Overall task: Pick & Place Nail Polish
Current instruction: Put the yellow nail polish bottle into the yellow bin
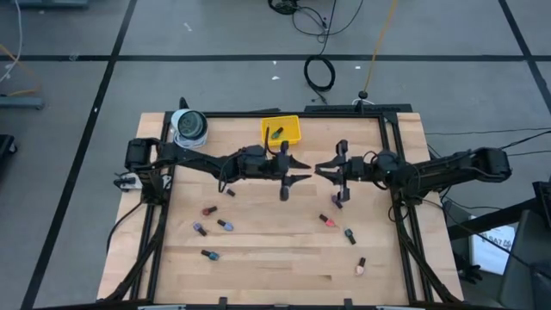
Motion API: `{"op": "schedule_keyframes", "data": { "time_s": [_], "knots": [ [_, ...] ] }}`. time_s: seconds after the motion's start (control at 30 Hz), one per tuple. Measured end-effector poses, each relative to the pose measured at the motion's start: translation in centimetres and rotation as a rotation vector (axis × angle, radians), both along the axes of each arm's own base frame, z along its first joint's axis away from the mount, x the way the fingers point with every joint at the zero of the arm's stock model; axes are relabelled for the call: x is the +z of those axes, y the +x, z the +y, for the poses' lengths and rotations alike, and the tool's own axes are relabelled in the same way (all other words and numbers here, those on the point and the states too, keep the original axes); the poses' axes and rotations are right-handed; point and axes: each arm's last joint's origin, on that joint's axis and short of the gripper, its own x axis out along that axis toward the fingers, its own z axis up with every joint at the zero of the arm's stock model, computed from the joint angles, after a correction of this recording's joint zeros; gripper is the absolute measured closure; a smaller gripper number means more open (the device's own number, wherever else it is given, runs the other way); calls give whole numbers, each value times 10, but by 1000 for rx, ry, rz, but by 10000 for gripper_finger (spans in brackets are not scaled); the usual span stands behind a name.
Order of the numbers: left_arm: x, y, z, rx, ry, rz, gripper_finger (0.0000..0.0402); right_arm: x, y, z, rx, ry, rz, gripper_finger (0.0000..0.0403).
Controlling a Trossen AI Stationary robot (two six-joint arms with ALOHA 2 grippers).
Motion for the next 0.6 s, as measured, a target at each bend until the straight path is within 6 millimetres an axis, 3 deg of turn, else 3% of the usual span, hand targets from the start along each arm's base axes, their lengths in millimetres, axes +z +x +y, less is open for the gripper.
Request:
{"op": "schedule_keyframes", "data": {
  "time_s": [0.17, 0.4, 0.6],
  "knots": [
    [-1, 0, 0, 46, 29, 9, 284, -1, 1, 0, -1, -1, 6, 356],
    [-1, 0, -2, -36, -109, 12, 281, -1, 1, 0, -7, -26, 4, 356],
    [-1, 0, -1, -26, -131, 13, 217, -1, 1, 0, -13, -51, 4, 356]
  ]
}}
